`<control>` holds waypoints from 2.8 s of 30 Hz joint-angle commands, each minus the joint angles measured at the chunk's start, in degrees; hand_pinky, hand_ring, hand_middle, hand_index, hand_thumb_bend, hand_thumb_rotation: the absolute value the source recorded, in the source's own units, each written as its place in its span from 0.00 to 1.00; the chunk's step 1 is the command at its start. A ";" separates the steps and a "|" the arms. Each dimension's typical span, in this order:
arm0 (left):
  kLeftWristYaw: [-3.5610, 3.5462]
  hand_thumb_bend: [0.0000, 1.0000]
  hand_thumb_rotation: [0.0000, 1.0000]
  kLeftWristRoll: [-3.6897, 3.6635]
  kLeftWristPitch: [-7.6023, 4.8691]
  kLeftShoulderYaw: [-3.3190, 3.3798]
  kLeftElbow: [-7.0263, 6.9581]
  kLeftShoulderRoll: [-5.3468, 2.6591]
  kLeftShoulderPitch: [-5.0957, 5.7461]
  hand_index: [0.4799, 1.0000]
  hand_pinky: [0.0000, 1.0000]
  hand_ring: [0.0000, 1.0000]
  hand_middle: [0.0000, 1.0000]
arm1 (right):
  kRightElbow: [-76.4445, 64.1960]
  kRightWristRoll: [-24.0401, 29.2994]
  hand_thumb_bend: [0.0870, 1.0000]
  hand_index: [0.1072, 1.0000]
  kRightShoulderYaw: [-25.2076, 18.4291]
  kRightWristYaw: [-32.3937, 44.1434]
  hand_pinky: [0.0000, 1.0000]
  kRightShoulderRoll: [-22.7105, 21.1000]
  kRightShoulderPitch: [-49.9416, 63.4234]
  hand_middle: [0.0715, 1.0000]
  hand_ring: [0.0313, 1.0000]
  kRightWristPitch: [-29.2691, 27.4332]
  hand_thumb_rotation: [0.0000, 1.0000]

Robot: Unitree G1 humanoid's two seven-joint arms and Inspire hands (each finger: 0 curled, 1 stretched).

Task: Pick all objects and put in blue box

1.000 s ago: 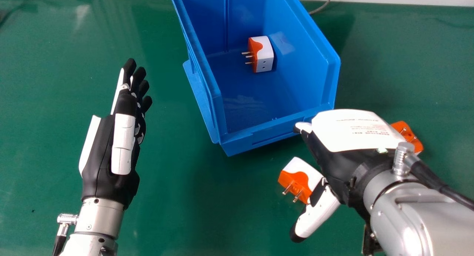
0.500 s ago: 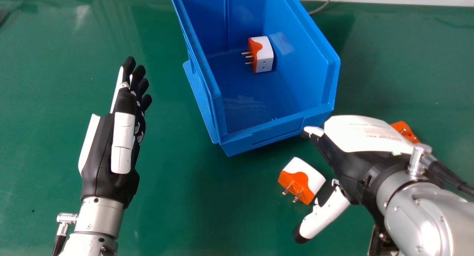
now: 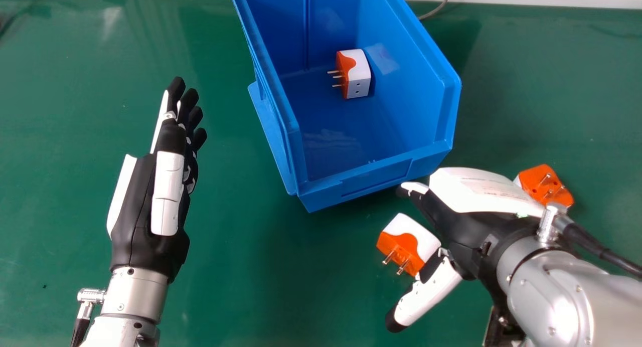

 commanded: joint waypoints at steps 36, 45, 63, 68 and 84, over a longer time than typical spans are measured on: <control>-0.80 0.88 1.00 -0.99 0.52 0.23 -2.65 1.12 0.85 1.00 1.00 1.00 1.00 | 9.16 11.60 0.84 0.91 -1.42 -18.87 0.81 -0.17 3.18 0.92 0.87 5.80 0.24; -0.53 0.88 1.00 -0.94 0.96 0.28 -3.02 1.22 1.04 1.00 1.00 1.00 1.00 | 12.04 11.81 0.83 0.91 -2.27 -21.15 0.81 -1.01 4.00 0.92 0.87 7.56 0.22; -0.51 0.88 1.00 -0.91 -0.19 0.35 -2.09 1.10 0.70 1.00 1.00 1.00 1.00 | 17.20 20.03 0.82 0.92 -2.89 -37.50 0.81 -4.41 6.64 0.93 0.88 7.64 0.21; -0.43 0.88 1.00 -0.63 -0.15 0.26 -1.99 1.21 0.64 1.00 1.00 1.00 1.00 | 19.81 23.77 0.82 0.92 -2.59 -46.19 0.78 -6.16 6.68 0.93 0.88 5.60 0.20; -0.21 0.88 1.00 -0.52 -0.38 0.07 -2.31 1.10 0.80 1.00 1.00 1.00 1.00 | 26.19 33.90 0.79 0.92 -1.66 -57.88 0.77 -11.75 3.63 0.92 0.89 1.58 0.17</control>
